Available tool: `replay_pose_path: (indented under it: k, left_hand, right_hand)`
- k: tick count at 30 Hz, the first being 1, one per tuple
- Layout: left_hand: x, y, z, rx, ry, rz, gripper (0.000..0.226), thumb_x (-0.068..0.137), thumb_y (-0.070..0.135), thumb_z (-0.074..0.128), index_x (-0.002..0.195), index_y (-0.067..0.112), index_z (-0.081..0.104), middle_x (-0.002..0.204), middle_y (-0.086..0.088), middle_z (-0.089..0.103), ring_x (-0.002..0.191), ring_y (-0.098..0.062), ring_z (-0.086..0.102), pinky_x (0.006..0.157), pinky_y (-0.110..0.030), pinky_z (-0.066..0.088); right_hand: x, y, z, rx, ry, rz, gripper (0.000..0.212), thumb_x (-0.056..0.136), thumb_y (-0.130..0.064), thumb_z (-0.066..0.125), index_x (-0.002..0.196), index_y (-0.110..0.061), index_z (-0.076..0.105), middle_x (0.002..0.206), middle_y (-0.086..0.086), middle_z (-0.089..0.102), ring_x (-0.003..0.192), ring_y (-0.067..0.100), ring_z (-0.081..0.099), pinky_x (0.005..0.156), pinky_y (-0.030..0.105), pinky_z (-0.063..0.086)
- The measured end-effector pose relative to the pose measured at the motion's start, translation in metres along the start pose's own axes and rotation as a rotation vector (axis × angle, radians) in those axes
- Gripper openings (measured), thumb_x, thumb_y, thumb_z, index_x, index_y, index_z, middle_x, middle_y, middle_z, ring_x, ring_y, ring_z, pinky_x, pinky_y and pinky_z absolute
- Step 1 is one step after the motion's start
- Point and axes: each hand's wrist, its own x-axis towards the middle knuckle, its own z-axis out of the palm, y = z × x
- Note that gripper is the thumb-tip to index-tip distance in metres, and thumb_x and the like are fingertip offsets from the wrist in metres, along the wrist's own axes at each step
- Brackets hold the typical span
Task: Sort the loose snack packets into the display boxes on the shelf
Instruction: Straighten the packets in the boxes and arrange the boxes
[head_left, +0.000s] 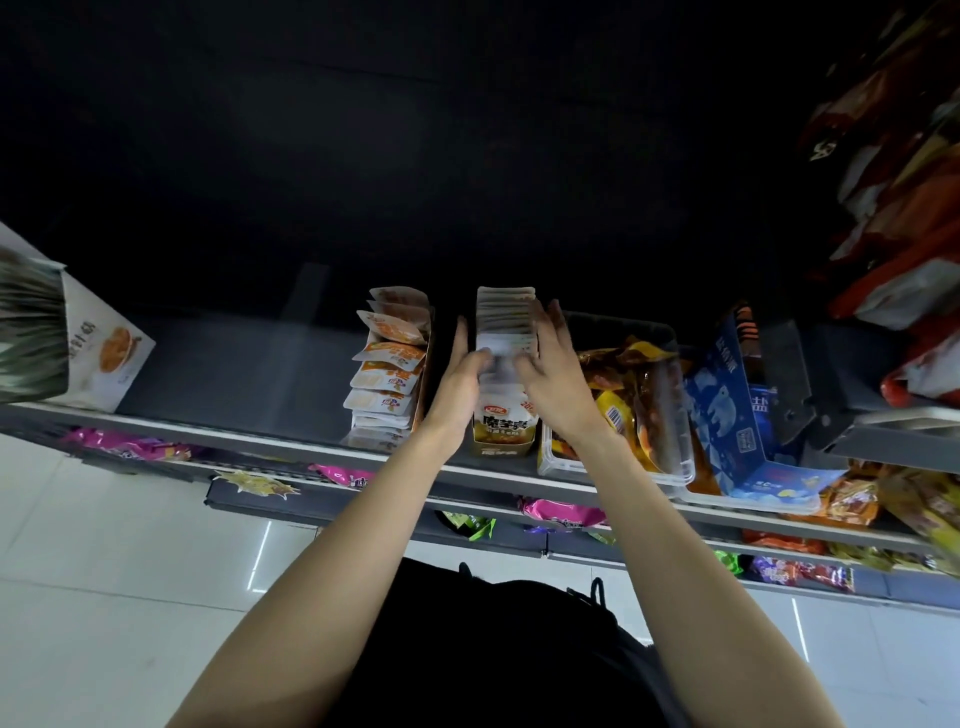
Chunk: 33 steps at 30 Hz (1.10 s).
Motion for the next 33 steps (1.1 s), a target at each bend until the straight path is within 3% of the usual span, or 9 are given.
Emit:
replay_pose_path:
  k: [2,4,6,9,12,15,20,24,33]
  left_hand:
    - [0.001,-0.004,-0.011,-0.022,0.053,-0.017,0.06,0.096,0.015,0.039,0.151,0.022,0.016,0.154,0.006,0.024,0.138,-0.007,0.024,0.108,-0.022,0.024]
    - [-0.003,-0.012,-0.018,0.007,0.088,-0.102,0.058,0.095,0.019,0.041,0.15,0.024,0.023,0.153,0.006,0.028,0.14,-0.013,0.026,0.114,-0.032,0.022]
    - [-0.012,-0.018,-0.018,0.113,0.104,-0.188,0.049,0.099,0.027,0.041,0.147,0.025,0.03,0.152,0.004,0.031,0.14,-0.017,0.028,0.116,-0.036,0.021]
    - [-0.029,-0.018,-0.007,0.282,0.098,-0.164,0.049,0.101,0.036,0.038,0.146,0.021,0.032,0.15,0.002,0.035,0.138,-0.018,0.03,0.109,-0.03,0.022]
    - [-0.032,-0.015,0.004,0.248,0.107,-0.123,0.051,0.101,0.032,0.037,0.149,0.02,0.025,0.153,0.0,0.029,0.14,-0.018,0.027,0.108,-0.028,0.021]
    - [-0.03,-0.015,0.012,0.271,0.109,-0.109,0.051,0.103,0.025,0.034,0.151,0.018,0.018,0.155,-0.001,0.026,0.141,-0.019,0.025,0.108,-0.027,0.023]
    - [-0.029,-0.018,0.019,0.324,0.159,-0.035,0.042,0.102,0.016,0.033,0.144,0.015,0.032,0.141,-0.001,0.045,0.126,-0.015,0.042,0.091,-0.017,0.03]
    - [-0.028,-0.024,0.018,0.328,0.176,-0.061,0.049,0.1,0.027,0.037,0.147,0.014,0.028,0.144,-0.006,0.044,0.133,-0.025,0.039,0.103,-0.032,0.034]
    - [-0.03,-0.024,0.018,0.278,0.125,-0.071,0.058,0.099,0.021,0.041,0.151,0.024,0.017,0.154,0.003,0.029,0.14,-0.018,0.028,0.113,-0.031,0.022]
  right_hand:
    - [-0.018,0.005,-0.013,-0.313,0.136,-0.153,0.049,0.091,-0.016,0.059,0.139,-0.014,0.045,0.144,0.012,0.039,0.129,0.029,0.04,0.105,0.033,0.038]
    - [-0.034,0.011,-0.018,-0.585,0.282,-0.255,0.037,0.081,-0.019,0.073,0.115,-0.01,0.064,0.11,0.012,0.064,0.102,0.032,0.056,0.08,0.039,0.053]
    - [-0.042,0.014,-0.016,-0.683,0.329,-0.262,0.027,0.078,-0.024,0.075,0.1,-0.011,0.069,0.079,0.008,0.07,0.086,0.031,0.061,0.061,0.033,0.052]
    - [-0.042,0.007,-0.013,-0.661,0.378,-0.232,0.019,0.088,-0.026,0.061,0.09,-0.009,0.07,0.058,0.011,0.063,0.062,0.032,0.063,0.043,0.025,0.039]
    - [-0.045,0.005,-0.013,-0.599,0.196,-0.078,0.034,0.097,-0.035,0.05,0.117,-0.01,0.06,0.077,0.013,0.069,0.067,0.033,0.066,0.05,0.03,0.047]
    - [-0.046,0.004,-0.011,-0.594,0.092,-0.023,0.053,0.093,-0.042,0.053,0.135,-0.011,0.045,0.087,0.011,0.07,0.074,0.027,0.068,0.059,0.031,0.051]
    - [-0.035,0.003,-0.006,-0.733,0.085,0.006,0.048,0.096,-0.04,0.048,0.132,-0.01,0.044,0.092,0.011,0.069,0.08,0.026,0.067,0.058,0.025,0.039]
    - [-0.035,0.003,0.002,-0.728,0.104,-0.007,0.041,0.097,-0.032,0.051,0.129,-0.007,0.047,0.094,0.014,0.069,0.082,0.028,0.068,0.06,0.027,0.045]
    - [-0.031,0.005,0.002,-0.357,0.098,-0.014,0.061,0.088,-0.007,0.058,0.144,-0.008,0.033,0.12,0.016,0.061,0.093,0.031,0.065,0.074,0.035,0.056]
